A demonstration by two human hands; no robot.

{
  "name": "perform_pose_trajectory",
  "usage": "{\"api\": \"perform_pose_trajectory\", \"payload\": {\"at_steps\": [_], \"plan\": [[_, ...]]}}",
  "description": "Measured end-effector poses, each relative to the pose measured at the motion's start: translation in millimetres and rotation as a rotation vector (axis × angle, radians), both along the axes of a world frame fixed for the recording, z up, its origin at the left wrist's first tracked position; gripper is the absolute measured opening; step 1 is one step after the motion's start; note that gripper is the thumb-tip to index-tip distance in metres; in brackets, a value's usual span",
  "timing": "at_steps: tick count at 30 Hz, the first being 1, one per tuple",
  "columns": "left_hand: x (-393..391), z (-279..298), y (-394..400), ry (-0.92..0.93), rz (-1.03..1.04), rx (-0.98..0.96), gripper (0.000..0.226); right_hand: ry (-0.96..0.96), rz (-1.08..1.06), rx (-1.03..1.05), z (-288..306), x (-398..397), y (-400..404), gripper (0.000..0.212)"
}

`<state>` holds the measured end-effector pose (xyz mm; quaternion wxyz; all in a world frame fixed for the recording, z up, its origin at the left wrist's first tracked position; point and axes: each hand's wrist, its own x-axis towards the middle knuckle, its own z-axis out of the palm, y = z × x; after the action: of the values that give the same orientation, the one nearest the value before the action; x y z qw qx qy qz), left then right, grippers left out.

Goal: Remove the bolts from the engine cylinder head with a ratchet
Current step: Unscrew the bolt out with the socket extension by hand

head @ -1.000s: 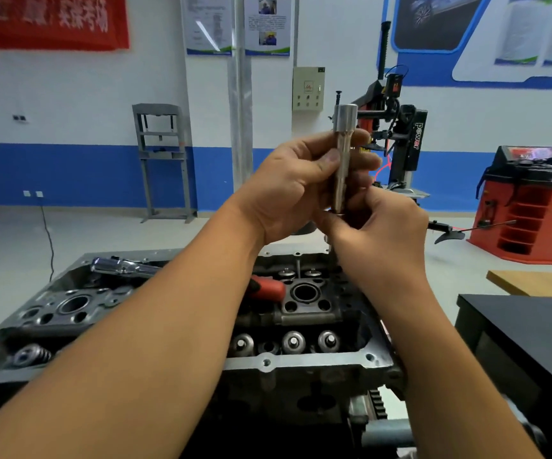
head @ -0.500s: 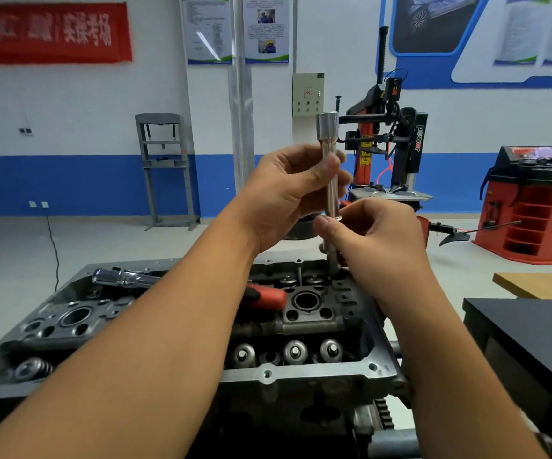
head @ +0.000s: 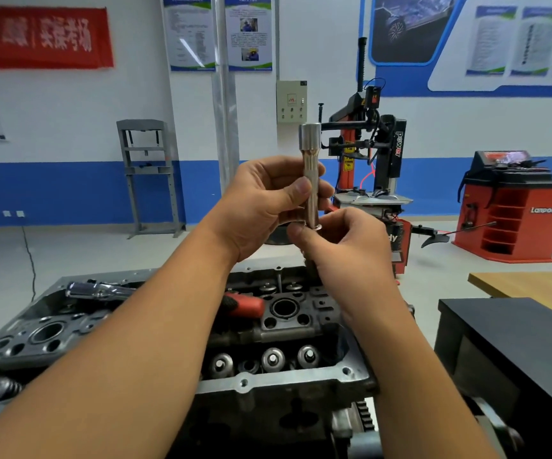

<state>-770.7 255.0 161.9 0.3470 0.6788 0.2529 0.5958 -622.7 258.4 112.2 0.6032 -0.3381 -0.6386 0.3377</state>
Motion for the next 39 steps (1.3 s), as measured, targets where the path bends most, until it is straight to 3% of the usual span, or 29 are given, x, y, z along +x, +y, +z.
{"api": "perform_pose_trajectory", "payload": {"at_steps": [6,11,20,26,35,39], "plan": [[2.4,-0.6,-3.4,0.016,0.106,0.004,0.03,-0.058,0.019,0.08,-3.2,0.7,2.9,0.009],[3.6,0.6,-5.2,0.087,0.039,-0.061,0.021,-0.042,0.061,0.104,-5.6,0.8,4.8,0.002],[6.6,0.0,-7.6,0.059,0.024,0.006,0.017,0.105,0.088,0.052,-4.2,1.1,0.6,0.041],[11.4,-0.1,-12.1,0.006,0.044,0.011,0.015,0.086,-0.032,0.054,-6.6,3.8,3.3,0.049],[9.8,0.7,-13.7,0.036,0.122,0.037,0.015,-0.029,-0.087,0.125,-5.6,3.6,-0.4,0.033],[7.4,1.4,-11.8,0.033,0.161,0.012,0.027,-0.008,0.059,0.11,-5.6,3.6,1.2,0.014]]}}
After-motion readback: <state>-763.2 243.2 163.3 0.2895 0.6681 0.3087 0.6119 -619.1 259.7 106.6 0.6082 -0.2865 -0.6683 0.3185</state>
